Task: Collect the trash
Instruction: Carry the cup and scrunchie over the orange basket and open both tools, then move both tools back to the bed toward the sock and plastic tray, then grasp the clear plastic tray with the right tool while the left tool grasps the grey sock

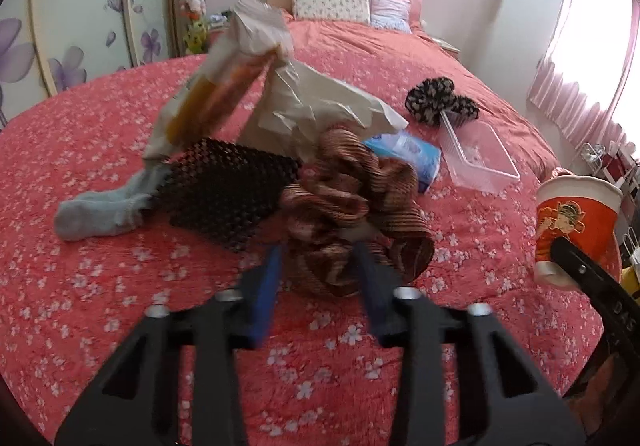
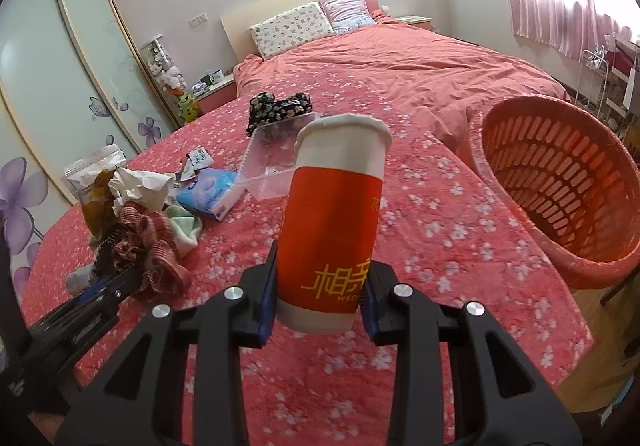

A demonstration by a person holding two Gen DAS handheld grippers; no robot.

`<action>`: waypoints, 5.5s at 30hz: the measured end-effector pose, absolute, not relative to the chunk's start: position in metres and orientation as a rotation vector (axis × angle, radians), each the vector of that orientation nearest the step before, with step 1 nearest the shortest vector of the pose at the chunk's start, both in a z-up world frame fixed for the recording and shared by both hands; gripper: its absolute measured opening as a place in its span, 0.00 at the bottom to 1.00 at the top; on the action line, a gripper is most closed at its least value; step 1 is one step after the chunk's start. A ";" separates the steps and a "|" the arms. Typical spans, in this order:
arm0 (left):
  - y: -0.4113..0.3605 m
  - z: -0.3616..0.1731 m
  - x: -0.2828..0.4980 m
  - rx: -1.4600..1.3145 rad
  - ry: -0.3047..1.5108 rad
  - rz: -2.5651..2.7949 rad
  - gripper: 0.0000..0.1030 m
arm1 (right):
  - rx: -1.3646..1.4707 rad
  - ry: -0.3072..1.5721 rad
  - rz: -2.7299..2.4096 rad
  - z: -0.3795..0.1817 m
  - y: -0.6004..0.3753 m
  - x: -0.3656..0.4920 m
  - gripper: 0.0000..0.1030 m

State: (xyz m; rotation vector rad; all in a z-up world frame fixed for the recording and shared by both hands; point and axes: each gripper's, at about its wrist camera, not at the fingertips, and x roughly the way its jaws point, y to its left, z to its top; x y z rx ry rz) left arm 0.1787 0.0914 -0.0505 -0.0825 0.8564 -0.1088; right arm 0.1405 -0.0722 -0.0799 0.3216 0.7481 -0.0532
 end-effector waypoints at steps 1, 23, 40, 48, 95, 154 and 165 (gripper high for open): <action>0.092 -0.050 0.177 -0.097 0.858 -0.127 0.15 | 0.320 0.746 -0.056 -0.079 -0.073 0.139 0.33; 0.037 0.014 0.128 -0.070 0.670 -0.330 0.05 | 0.317 0.667 -0.115 -0.049 -0.130 0.085 0.33; -0.075 0.010 0.139 -0.063 0.649 -0.554 0.05 | 0.363 0.613 -0.292 -0.044 -0.228 0.058 0.33; -0.121 0.005 0.145 -0.052 0.652 -0.629 0.05 | 0.383 0.602 -0.321 -0.050 -0.258 0.067 0.33; -0.115 -0.028 0.165 0.056 0.798 -0.478 0.45 | 0.390 0.615 -0.351 -0.062 -0.283 0.087 0.59; 0.238 -0.058 0.203 -0.190 0.874 0.152 0.50 | 0.270 0.889 -0.081 -0.086 -0.086 0.237 0.05; 0.238 -0.058 0.192 -0.187 0.853 0.105 0.08 | 0.266 0.876 -0.088 -0.079 -0.089 0.214 0.05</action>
